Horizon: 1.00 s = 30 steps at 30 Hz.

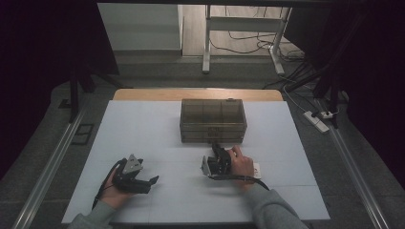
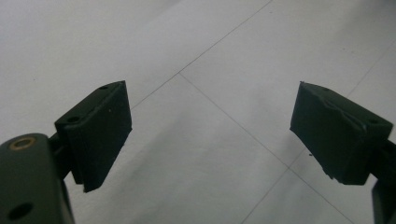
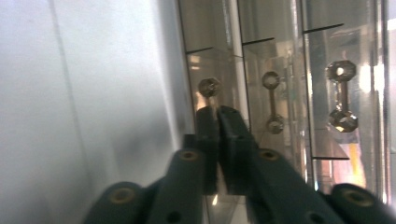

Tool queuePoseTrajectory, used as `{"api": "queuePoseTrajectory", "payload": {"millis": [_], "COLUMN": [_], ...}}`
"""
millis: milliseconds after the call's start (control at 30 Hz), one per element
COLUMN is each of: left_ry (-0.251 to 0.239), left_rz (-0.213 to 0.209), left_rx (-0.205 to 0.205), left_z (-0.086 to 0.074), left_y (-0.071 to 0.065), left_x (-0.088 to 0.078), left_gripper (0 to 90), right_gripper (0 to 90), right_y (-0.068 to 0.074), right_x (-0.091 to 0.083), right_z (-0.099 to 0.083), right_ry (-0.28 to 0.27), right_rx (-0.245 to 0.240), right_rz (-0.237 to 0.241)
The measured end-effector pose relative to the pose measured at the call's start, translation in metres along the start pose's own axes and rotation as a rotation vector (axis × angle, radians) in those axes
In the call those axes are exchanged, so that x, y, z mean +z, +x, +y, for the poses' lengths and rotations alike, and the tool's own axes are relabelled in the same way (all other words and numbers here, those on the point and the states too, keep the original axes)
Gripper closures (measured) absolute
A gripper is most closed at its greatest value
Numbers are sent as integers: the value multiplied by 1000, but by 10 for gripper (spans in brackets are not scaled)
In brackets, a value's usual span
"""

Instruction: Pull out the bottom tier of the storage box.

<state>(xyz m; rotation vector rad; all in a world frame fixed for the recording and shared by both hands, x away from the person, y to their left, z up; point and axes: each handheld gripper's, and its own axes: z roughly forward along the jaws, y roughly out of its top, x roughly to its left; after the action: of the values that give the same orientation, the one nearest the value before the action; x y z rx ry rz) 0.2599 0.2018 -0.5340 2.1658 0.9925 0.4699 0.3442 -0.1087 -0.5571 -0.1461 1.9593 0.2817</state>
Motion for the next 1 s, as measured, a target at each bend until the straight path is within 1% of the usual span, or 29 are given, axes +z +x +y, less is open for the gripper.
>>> {"api": "queuePoseTrajectory", "payload": {"millis": [100,133,167,200,233,300,333,400,433,467,567,600,667,700,733,833,867,900,933,967,1000], "left_ry": [1,2,1,1,1,3,3,1,1,1,1,2,2,2,2,2,2,2,3,2,1], "left_rz": [0,0,1,1,1,0,0,0,0,0,0,-1,-1,0,0,0,0,0,0,0,0], "left_rx": [3,4,2,1,1,3,5,5,4,3,4,5,5,5,5,5,6,6,6,5,5], "left_z": [0,0,0,0,0,0,0,0,0,0,0,0,0,0,0,0,0,0,0,0,0], "left_y": [-1,-1,-1,0,0,0,-1,-1,-1,-1,-1,-1,-1,-1,-1,-1,-1,-1,-1,-1,-1], "left_x": [0,0,0,0,0,1,1,0,0,0,0,0,1,1,0,0,0,1,1,0,0], "left_gripper": [127,127,127,127,127,127,127,127,127,127,127,127,127,127,127,127,127,127,127,127,127], "right_gripper": [792,789,788,786,783,775,774,764,760,754,746,743,733,727,723,705,699,692,688,685,685], "right_y": [0,1,0,0,-2,-2,-3,-3,-3,-4,-5,-5,-6,-6,-6,-6,-6,-7,-7,-6,-6], "right_x": [1,3,4,4,3,3,3,4,4,3,3,4,4,5,4,5,6,5,5,7,7], "right_z": [-1,-3,-3,-4,-4,-4,-5,-5,-5,-5,-5,-6,-6,-7,-7,-7,-7,-7,-7,-7,-7], "right_ry": [5,-13,-3,-6,18,18,17,-7,-4,13,14,-1,4,-10,3,5,-12,8,16,7,11], "right_rx": [6,20,19,23,17,22,24,39,41,35,42,52,53,60,55,55,62,55,51,56,55], "right_rz": [6,-3,4,3,8,9,9,6,8,11,15,16,16,13,18,20,17,31,28,27,28]}}
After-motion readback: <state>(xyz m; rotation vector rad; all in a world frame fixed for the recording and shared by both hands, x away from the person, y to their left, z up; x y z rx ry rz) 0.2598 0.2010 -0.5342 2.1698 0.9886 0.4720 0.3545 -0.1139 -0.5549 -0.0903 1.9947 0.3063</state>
